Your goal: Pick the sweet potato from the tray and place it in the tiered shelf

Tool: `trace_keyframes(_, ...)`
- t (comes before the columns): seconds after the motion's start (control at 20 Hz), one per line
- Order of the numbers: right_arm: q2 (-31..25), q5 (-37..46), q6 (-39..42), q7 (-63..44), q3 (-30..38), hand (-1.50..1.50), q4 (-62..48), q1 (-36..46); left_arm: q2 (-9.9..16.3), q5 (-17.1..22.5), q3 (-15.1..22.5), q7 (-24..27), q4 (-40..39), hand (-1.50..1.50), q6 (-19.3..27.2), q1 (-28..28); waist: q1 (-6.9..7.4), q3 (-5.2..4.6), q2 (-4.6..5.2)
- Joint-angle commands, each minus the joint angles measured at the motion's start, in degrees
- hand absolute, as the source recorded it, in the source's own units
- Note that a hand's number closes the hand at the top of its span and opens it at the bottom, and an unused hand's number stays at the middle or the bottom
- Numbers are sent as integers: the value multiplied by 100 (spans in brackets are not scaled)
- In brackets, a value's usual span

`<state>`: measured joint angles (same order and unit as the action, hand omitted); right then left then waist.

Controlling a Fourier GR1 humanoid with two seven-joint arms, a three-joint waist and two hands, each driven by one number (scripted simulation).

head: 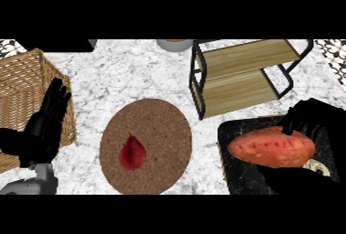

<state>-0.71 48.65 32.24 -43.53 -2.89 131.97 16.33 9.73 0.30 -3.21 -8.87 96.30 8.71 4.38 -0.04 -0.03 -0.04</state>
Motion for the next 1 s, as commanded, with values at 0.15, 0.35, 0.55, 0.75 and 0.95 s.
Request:
trace_keyframes(0.15, -323, -708, -134, 48, 1097, 150, -489, 785, -80, -53, -43, -42, -7, 0, -17, 40, 12, 3, 2)
trace_keyframes(0.35, -421, -619, -756, 410, 1243, 150, -1623, 1403, -225, -154, 156, -166, 358, 0, 28, -265, 49, 3, 5)
trace_keyframes(0.55, -509, -196, -1761, 1506, 1190, 150, -2724, 1092, -256, -220, 194, -245, 401, 0, 41, -210, 67, 6, 17)
trace_keyframes(0.75, -711, -418, -2241, 2012, 1468, 150, -3524, 1564, -164, -218, 57, -146, 133, 0, -54, 39, 47, 4, 16)
trace_keyframes(0.95, -637, -295, -2961, 2518, 1432, 150, -4382, 1576, -138, -39, -109, -45, 98, 0, -197, -82, 57, 4, 17)
